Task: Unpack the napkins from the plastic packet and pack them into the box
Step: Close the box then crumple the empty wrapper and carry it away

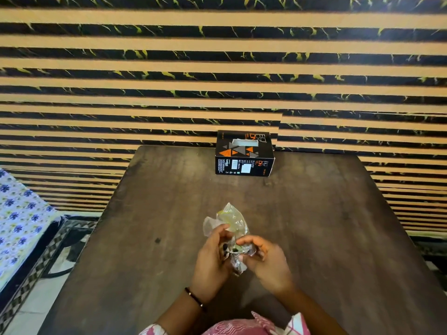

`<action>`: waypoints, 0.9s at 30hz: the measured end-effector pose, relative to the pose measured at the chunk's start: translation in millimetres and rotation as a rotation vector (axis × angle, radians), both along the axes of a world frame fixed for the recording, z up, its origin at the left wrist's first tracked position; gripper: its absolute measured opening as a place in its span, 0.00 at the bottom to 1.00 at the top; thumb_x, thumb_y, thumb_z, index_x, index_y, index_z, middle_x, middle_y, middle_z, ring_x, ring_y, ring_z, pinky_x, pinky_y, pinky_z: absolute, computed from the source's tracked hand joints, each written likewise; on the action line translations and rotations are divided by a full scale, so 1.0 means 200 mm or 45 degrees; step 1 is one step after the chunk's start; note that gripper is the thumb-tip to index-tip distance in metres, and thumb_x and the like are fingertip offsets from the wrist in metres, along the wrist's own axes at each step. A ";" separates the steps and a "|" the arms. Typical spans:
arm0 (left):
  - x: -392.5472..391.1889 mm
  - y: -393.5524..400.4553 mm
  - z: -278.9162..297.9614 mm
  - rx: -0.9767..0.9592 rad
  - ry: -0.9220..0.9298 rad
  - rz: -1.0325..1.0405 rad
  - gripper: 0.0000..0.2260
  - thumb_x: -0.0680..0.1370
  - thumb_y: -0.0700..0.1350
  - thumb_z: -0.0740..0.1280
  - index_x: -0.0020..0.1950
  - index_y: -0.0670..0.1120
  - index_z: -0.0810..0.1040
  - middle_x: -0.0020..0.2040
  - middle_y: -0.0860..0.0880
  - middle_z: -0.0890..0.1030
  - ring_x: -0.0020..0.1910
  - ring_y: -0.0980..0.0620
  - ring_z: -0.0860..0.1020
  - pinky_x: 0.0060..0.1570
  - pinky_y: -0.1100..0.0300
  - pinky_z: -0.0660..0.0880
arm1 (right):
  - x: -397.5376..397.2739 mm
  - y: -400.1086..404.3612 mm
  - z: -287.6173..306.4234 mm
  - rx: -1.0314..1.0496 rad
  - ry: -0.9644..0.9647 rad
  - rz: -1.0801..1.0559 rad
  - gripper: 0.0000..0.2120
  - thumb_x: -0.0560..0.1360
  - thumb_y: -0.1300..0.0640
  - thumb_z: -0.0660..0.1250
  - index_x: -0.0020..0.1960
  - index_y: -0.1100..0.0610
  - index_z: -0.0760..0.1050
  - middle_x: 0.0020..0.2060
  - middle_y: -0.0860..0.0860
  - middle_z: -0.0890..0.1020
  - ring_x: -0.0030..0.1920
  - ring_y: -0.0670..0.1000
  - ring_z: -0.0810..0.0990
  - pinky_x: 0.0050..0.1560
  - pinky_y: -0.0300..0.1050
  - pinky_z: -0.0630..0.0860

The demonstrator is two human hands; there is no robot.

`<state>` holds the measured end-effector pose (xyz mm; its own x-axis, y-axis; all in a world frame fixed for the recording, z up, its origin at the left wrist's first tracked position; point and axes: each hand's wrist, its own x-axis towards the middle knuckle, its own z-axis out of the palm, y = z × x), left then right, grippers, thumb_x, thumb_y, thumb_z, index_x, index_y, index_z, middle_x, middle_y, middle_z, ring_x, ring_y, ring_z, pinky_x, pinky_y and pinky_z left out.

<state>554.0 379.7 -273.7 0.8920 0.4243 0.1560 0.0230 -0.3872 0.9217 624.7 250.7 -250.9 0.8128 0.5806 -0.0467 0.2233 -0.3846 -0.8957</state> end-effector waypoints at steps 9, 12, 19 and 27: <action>-0.03 0.05 0.09 0.174 -0.194 -0.074 0.17 0.60 0.26 0.61 0.37 0.47 0.76 0.43 0.58 0.78 0.45 0.59 0.77 0.43 0.64 0.74 | -0.04 0.01 0.10 0.005 0.096 0.064 0.42 0.60 0.55 0.78 0.69 0.42 0.63 0.61 0.44 0.74 0.58 0.39 0.75 0.58 0.32 0.71; -0.05 0.05 0.09 0.132 -0.233 0.022 0.19 0.59 0.26 0.64 0.37 0.51 0.76 0.47 0.62 0.74 0.47 0.63 0.75 0.43 0.72 0.70 | -0.10 0.04 0.15 0.057 -0.024 0.044 0.28 0.62 0.56 0.71 0.56 0.32 0.72 0.49 0.35 0.78 0.48 0.27 0.75 0.47 0.21 0.67; -0.05 0.10 0.16 -0.153 -0.208 0.092 0.39 0.63 0.44 0.76 0.70 0.49 0.62 0.68 0.52 0.65 0.67 0.54 0.70 0.64 0.60 0.70 | -0.15 0.05 0.12 0.251 -0.190 -0.126 0.25 0.61 0.75 0.65 0.49 0.49 0.80 0.51 0.37 0.82 0.55 0.39 0.79 0.55 0.32 0.73; -0.06 0.00 0.23 -0.774 -0.333 0.079 0.38 0.55 0.41 0.75 0.64 0.51 0.68 0.46 0.52 0.82 0.46 0.55 0.80 0.53 0.50 0.75 | -0.18 -0.07 0.26 0.570 0.383 -0.033 0.22 0.63 0.51 0.76 0.55 0.54 0.79 0.51 0.50 0.84 0.52 0.46 0.82 0.51 0.40 0.77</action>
